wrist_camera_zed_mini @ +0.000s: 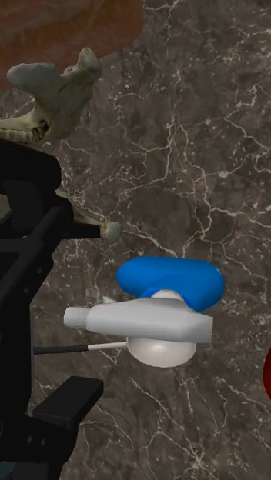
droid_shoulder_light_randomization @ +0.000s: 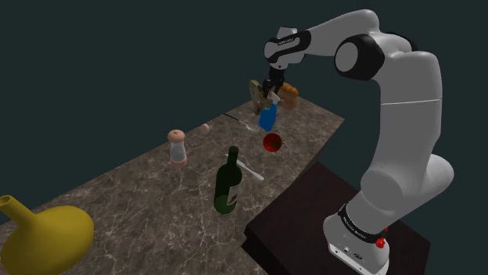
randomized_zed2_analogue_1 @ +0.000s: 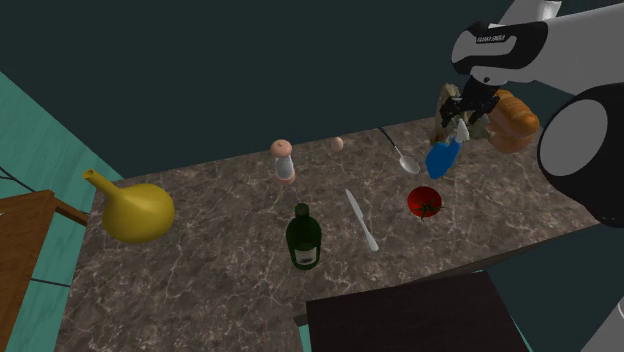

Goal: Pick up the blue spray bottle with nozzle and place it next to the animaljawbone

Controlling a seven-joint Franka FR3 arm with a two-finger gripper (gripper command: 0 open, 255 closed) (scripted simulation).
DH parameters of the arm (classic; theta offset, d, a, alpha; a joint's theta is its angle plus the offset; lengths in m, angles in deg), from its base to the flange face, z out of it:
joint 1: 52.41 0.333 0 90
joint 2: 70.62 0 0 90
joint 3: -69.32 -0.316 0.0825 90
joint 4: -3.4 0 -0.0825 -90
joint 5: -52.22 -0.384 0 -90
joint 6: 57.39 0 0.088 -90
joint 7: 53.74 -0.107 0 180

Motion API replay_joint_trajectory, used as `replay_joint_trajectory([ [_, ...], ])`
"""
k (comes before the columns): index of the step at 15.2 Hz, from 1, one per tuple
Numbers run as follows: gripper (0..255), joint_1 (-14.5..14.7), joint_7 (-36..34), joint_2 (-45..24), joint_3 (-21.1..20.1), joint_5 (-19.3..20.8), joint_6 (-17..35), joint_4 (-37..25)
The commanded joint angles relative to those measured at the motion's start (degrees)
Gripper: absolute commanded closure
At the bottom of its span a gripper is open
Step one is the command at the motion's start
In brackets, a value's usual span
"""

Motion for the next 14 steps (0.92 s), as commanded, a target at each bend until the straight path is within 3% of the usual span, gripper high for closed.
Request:
replay_joint_trajectory([
  [1,0,0.0,0.0,0.0,0.0,0.0,0.0,0.0],
  [6,0,0.0,-0.1,2.6,0.1,0.2,-5.8,-3.3],
  [14,0,0.0,-0.1,2.6,0.1,0.2,-5.8,-3.3],
])
